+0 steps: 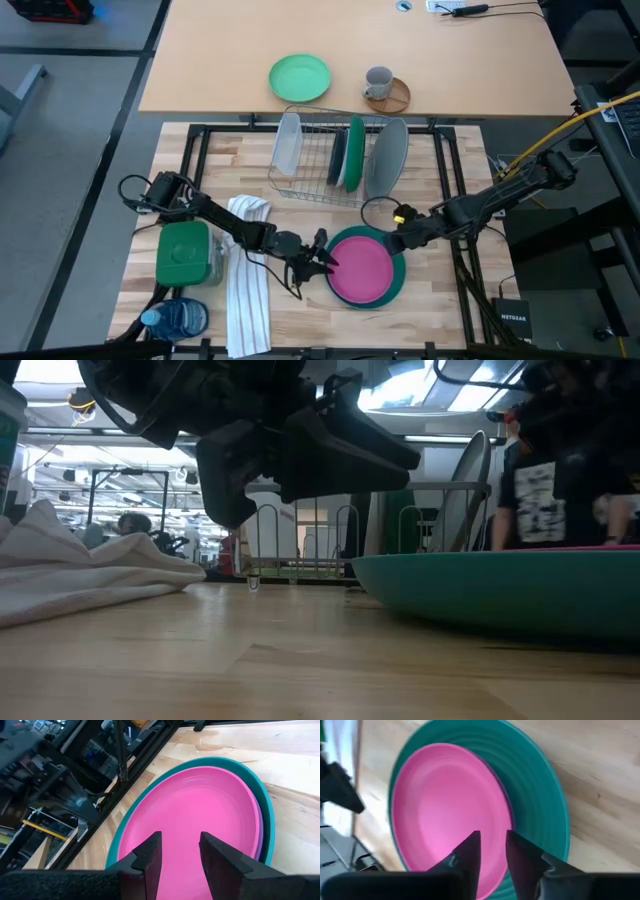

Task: Sort dishes
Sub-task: Put the pink plate in the dish rack

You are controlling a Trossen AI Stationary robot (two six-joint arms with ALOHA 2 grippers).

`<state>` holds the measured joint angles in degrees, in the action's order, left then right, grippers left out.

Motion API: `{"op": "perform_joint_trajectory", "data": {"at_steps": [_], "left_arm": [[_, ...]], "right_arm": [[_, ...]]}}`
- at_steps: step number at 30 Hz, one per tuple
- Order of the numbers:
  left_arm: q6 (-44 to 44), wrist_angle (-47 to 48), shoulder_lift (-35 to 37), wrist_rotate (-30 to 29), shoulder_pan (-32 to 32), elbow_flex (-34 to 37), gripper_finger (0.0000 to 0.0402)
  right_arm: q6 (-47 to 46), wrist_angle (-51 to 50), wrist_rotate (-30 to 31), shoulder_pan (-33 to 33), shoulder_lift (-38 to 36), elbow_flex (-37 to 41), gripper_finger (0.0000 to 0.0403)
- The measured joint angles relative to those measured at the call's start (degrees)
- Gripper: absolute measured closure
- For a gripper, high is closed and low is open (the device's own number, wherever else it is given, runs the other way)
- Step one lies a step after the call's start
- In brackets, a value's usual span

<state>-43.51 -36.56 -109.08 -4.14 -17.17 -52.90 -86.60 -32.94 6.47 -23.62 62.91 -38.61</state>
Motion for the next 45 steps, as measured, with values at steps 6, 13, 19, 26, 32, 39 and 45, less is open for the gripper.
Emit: {"op": "perform_joint_trajectory", "data": {"at_steps": [6,13,19,26,32,39,45], "left_arm": [[0.0,0.0,0.0,0.0,0.0,0.0,0.0279],[0.0,0.1,0.0,0.0,0.0,0.0,0.0279],[0.0,0.1,0.0,0.0,0.0,0.0,0.0279],[0.0,0.1,0.0,0.0,0.0,0.0,0.0279],[0.1,0.1,0.0,0.0,0.0,0.0,0.0279],[0.1,0.1,0.0,0.0,0.0,0.0,0.0279],[0.1,0.1,0.0,0.0,0.0,0.0,0.0279]], "right_arm": [[-0.1,0.0,-1.2,0.0,4.6,0.0,0.0279],[-0.1,0.2,-3.1,0.0,10.3,0.0,0.0275],[-0.1,1.5,-5.1,0.0,12.0,0.0,0.0275],[-0.1,3.1,-6.1,0.0,12.0,0.0,0.0275],[-0.1,3.1,-6.1,0.0,12.0,0.0,0.0286],[-0.1,3.1,-6.1,0.0,12.0,0.0,0.0336],[-0.1,3.1,-6.1,0.0,12.0,0.0,0.0392]]}}
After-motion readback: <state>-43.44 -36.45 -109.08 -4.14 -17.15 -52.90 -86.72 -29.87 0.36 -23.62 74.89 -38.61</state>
